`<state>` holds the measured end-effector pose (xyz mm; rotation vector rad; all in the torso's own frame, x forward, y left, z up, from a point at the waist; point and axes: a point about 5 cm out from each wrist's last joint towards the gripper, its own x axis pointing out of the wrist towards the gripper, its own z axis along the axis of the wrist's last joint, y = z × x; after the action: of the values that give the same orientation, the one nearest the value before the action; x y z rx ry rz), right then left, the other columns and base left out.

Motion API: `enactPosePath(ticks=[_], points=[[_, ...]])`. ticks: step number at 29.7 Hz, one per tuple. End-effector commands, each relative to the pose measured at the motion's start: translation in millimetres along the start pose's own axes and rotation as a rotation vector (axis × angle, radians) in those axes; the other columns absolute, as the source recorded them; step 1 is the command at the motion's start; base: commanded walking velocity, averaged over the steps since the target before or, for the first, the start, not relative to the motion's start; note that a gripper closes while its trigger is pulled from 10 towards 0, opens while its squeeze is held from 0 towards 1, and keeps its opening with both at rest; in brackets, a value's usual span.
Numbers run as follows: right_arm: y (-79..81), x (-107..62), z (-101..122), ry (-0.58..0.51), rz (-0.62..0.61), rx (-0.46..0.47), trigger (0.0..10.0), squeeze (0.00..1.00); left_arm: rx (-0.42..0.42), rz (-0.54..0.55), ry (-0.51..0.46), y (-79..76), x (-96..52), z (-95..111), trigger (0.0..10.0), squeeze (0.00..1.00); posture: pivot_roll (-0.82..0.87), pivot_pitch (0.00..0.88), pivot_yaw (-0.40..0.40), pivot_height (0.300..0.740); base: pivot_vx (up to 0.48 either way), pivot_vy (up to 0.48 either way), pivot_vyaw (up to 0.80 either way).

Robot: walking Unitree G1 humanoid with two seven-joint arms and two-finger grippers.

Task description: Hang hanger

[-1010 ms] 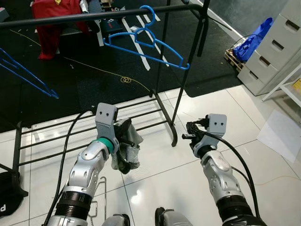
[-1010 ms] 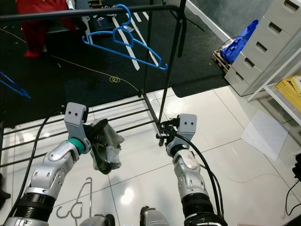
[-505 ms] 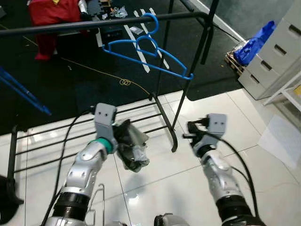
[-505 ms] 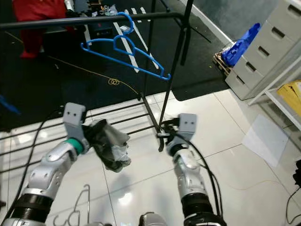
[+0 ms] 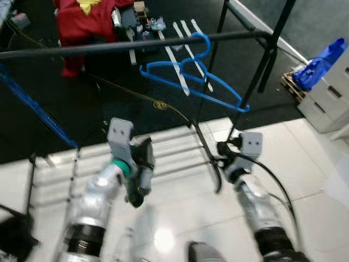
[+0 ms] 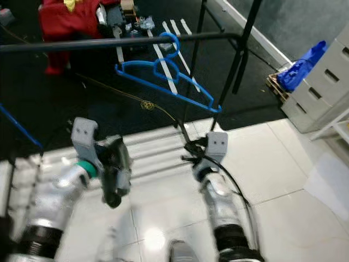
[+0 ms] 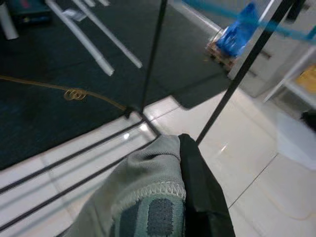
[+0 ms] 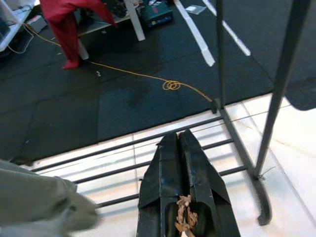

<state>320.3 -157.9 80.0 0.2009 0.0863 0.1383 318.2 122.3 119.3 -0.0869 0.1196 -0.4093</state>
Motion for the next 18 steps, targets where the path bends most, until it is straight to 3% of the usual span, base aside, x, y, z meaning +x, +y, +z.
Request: enactPosePath(ticks=[1,18], points=[[0.1,-1.6,-4.8,0.017,-0.008,0.011,10.0,0.00,-0.007,0.009,0.017,4.2,-4.1,-5.3,10.0,0.00,-0.04,0.080,0.040,0.740,0.300,0.000,0.00],[0.6,-2.6,-5.7,0.016,-0.013,0.017,10.0,0.00,-0.004,0.008,0.019,5.2,-3.9,-4.1,10.0,0.00,-0.04,0.089,0.047,0.740,0.289,0.000,0.00]])
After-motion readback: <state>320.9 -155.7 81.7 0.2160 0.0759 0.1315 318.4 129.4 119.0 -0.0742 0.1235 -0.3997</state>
